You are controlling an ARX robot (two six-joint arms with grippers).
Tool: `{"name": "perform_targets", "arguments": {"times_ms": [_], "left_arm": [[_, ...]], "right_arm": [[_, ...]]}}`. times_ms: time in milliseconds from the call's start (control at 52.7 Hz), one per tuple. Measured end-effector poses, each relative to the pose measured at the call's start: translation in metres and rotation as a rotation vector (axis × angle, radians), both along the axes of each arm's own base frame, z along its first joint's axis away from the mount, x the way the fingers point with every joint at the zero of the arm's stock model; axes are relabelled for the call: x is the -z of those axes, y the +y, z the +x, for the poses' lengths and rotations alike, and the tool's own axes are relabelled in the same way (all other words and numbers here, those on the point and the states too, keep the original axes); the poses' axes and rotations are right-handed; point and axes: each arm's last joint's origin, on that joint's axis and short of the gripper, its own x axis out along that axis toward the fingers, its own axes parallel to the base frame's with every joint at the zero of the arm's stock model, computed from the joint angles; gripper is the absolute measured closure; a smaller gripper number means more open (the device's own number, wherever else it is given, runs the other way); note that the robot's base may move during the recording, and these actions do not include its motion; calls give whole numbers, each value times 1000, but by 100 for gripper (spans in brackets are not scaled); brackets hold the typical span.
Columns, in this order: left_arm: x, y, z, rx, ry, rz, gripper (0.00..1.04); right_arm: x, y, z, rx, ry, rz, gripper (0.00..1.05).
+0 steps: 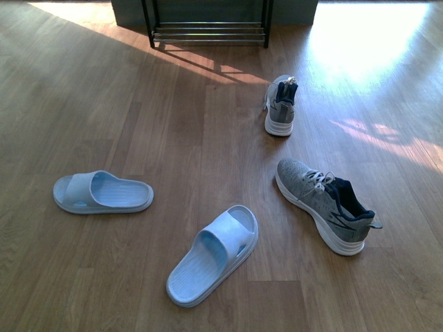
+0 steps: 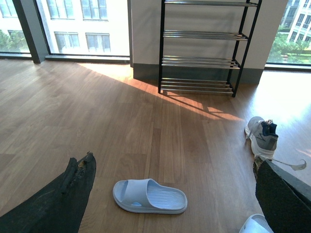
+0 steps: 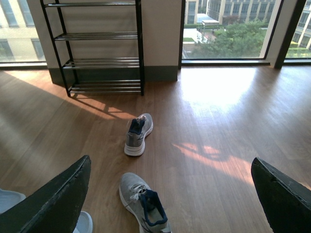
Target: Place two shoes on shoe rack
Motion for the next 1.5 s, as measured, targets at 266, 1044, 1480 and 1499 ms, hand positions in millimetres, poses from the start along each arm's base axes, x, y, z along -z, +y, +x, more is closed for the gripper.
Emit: {"name": "perform_targets", "arguments": {"times_ms": [266,1044,1480,1499], "left_arm": [[0,0,0,0,0,0,9],[0,0,0,0,0,0,9],[0,0,0,0,0,0,9],[0,0,0,0,0,0,9]], "right_arm": [[0,0,0,0,0,0,9],[0,0,0,0,0,0,9],[0,0,0,0,0,0,9],[0,0,0,0,0,0,9]]}}
